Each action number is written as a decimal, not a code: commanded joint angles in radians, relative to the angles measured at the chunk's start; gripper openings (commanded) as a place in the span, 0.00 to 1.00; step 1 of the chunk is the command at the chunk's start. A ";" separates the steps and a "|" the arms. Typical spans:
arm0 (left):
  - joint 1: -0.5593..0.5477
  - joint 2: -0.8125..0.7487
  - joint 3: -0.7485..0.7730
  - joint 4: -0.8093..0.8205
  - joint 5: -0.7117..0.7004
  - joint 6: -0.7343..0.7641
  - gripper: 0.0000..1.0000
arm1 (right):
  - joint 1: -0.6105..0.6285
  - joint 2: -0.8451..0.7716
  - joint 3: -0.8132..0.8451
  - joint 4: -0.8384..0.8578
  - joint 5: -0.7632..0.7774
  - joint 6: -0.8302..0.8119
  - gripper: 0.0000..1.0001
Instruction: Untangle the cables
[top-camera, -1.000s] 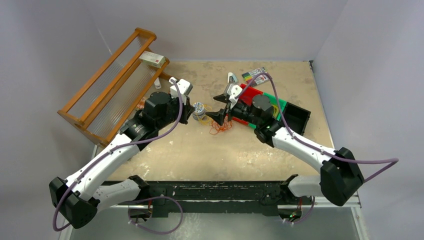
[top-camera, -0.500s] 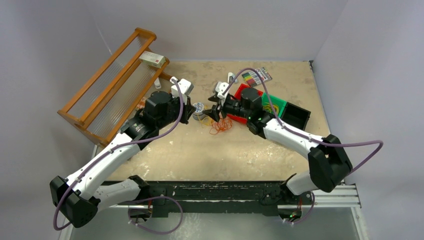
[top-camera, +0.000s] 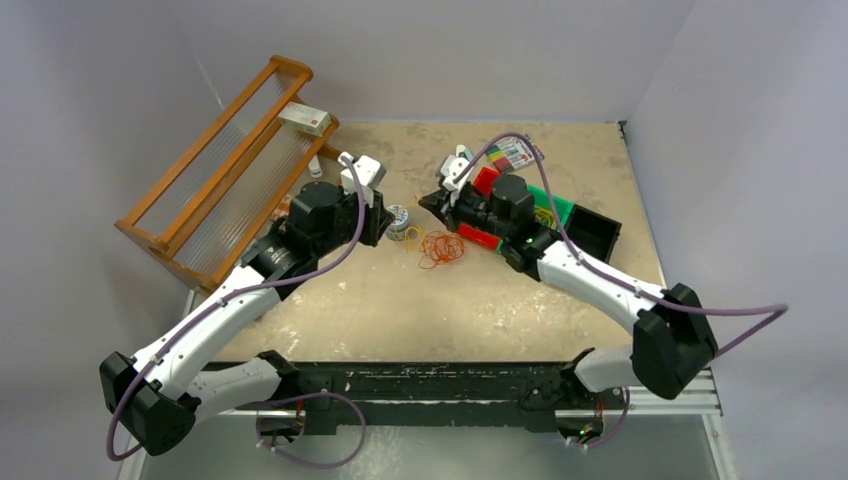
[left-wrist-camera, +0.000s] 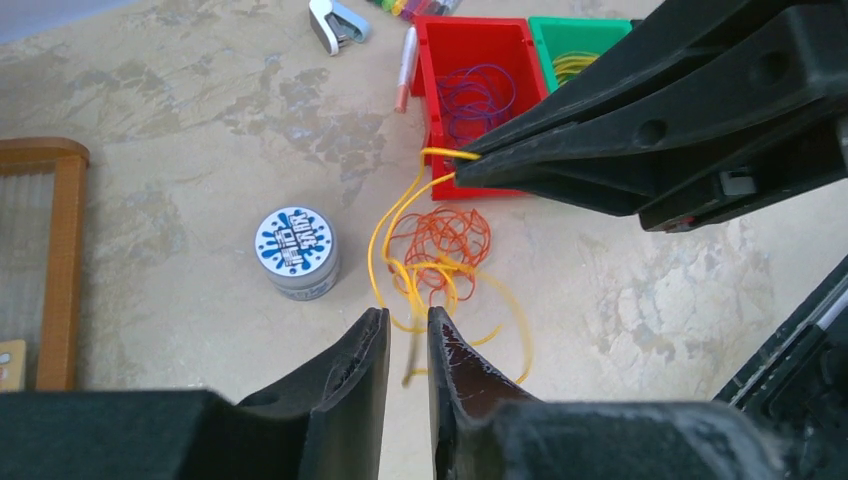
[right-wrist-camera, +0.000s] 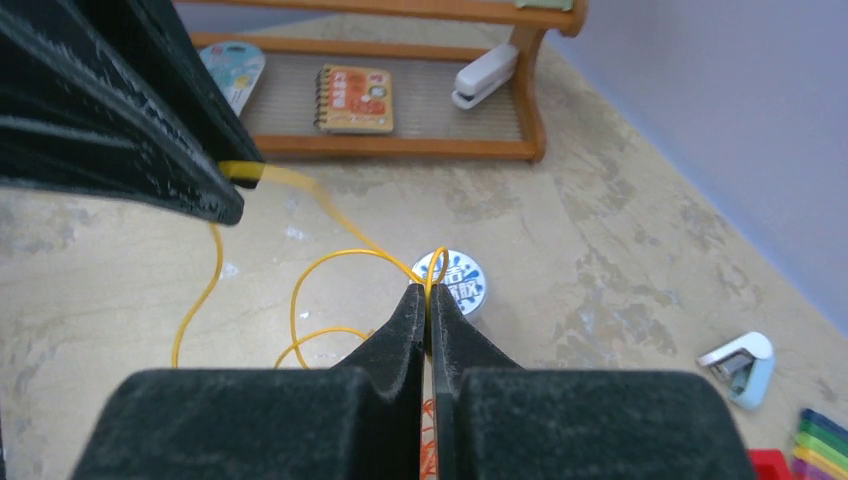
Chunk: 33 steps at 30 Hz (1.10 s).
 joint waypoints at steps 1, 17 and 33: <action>-0.001 -0.008 0.013 0.097 0.007 -0.038 0.24 | 0.001 -0.084 0.010 0.015 0.139 0.068 0.00; -0.001 0.010 -0.009 0.161 -0.069 -0.099 0.49 | -0.092 -0.240 -0.035 -0.122 0.702 0.243 0.00; 0.001 0.039 -0.009 0.142 -0.155 -0.092 0.49 | -0.290 -0.372 -0.040 -0.243 0.836 0.359 0.00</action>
